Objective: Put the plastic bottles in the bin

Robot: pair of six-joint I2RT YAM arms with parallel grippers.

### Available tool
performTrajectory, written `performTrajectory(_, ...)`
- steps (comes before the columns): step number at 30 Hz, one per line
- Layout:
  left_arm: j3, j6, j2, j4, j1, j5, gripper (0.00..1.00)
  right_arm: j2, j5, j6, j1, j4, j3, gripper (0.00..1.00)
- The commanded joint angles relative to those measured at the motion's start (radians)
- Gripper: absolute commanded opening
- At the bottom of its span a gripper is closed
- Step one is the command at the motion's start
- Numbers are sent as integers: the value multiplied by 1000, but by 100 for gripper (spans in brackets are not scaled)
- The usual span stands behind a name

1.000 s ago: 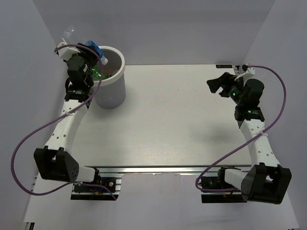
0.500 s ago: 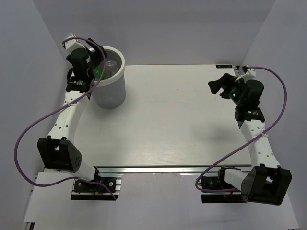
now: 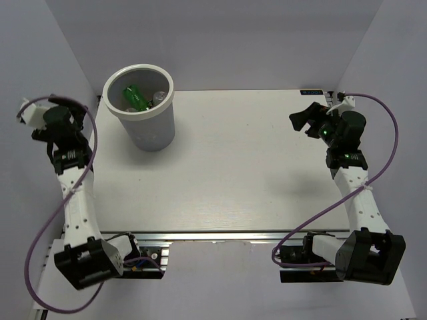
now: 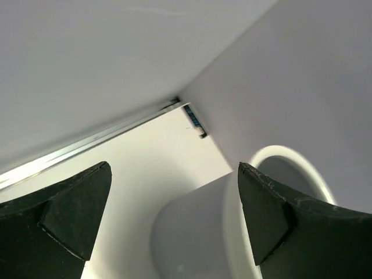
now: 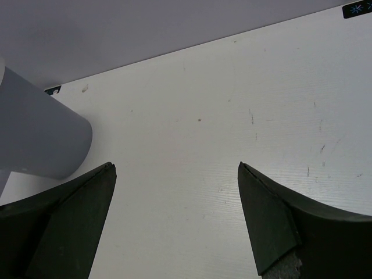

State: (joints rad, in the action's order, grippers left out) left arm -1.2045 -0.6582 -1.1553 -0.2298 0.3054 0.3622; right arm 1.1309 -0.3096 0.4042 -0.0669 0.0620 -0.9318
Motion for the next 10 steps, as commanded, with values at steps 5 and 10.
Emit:
performTrajectory(5,323,-125,226,-98,63,109,98,-6,113,54,3,62,54,89)
performTrajectory(10,436,-150,290,-98,81,96,98,-22,118,91,3,149,136,90)
